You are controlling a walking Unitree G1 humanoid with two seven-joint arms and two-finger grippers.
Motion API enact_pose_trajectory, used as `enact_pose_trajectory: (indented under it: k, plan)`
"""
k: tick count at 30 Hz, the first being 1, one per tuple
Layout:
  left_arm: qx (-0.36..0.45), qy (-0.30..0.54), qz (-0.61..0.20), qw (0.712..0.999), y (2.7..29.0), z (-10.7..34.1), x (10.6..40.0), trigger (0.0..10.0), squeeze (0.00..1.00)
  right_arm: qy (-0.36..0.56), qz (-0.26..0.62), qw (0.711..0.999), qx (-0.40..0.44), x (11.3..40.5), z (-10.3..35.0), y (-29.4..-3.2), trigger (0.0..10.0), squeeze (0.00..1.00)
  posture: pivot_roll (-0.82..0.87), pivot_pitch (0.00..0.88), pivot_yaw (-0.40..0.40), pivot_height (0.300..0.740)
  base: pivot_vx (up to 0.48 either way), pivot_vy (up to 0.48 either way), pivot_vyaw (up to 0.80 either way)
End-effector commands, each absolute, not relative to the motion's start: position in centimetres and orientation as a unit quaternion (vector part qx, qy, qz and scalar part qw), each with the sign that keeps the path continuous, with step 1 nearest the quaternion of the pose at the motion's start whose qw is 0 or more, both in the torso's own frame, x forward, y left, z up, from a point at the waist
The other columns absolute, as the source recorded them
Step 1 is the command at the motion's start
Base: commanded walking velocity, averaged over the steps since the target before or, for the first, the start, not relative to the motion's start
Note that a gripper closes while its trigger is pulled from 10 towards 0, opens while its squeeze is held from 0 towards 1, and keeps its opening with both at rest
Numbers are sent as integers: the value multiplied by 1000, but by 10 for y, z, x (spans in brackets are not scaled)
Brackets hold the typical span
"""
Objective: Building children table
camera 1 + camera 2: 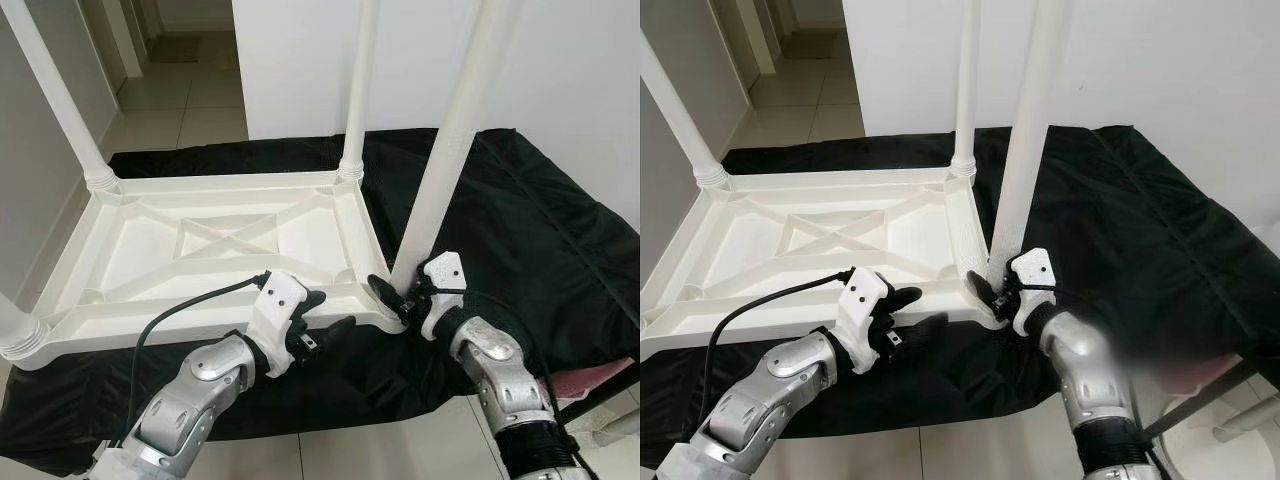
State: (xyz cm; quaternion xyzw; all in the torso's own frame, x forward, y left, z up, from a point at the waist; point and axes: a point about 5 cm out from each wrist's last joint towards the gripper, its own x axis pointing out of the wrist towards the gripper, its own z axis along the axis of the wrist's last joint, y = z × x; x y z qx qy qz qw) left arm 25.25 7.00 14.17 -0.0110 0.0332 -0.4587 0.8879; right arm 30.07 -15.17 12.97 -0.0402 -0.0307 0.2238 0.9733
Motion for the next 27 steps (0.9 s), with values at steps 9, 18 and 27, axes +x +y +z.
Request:
enact_pose_trajectory:
  k: [9, 18, 27]
  plan:
    - [-18, 39, -504, 862, 69, 142, 247, 10000, 0, -27, 90, 996, 13, 291, 128, -129, 10000, 0, -61, 18, 25, 740, 0, 0, 0]
    - [-24, 41, -502, 863, 68, 142, 247, 10000, 0, -26, 12, 997, 69, 283, 133, -103, 10000, 0, -51, 16, 24, 740, 0, 0, 0]
    - [-26, 40, -502, 864, 67, 143, 247, 10000, 0, -22, 30, 996, 77, 282, 134, -97, 10000, 0, -42, 14, 18, 740, 0, 0, 0]
